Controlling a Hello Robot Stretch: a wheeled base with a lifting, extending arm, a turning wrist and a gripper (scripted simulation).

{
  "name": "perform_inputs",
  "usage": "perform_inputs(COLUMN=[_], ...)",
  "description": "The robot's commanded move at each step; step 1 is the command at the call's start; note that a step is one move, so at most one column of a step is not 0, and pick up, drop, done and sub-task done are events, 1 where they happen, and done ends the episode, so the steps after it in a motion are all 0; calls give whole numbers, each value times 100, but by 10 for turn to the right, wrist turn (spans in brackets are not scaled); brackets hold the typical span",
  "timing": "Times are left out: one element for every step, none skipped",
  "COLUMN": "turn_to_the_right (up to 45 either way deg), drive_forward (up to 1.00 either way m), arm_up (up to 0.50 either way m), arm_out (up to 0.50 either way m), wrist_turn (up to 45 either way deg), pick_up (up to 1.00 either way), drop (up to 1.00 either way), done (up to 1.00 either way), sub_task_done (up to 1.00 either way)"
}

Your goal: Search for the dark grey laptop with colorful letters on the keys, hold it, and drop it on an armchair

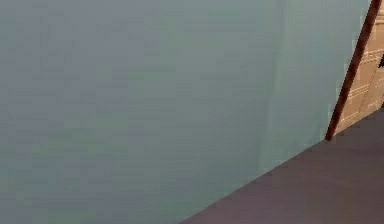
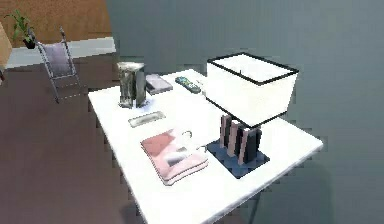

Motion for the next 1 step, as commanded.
perform_inputs(turn_to_the_right=[450], drive_forward=[0], arm_up=[0], arm_out=[0], wrist_turn=[0], pick_up=[0], drop=[0], done=[0], sub_task_done=[0])
